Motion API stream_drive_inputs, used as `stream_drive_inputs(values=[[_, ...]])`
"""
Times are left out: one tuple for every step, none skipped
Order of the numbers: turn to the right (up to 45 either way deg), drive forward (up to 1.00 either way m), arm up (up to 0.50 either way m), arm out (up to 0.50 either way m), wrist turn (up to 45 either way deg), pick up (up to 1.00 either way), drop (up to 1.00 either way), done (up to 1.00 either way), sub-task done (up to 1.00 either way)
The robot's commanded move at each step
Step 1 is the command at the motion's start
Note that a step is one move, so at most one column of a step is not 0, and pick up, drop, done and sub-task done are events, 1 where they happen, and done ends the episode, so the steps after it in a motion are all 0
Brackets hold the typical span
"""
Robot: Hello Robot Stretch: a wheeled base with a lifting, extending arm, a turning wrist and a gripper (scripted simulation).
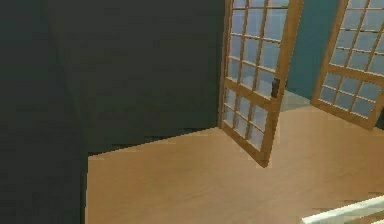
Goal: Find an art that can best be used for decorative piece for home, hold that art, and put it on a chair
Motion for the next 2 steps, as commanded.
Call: stream_drive_inputs(values=[[0.0,0.25,0.0,0.0,0.0,0.0,0.0,0.0,0.0],[-24.0,0.0,0.0,0.0,0.0,0.0,0.0,0.0,0.0]])
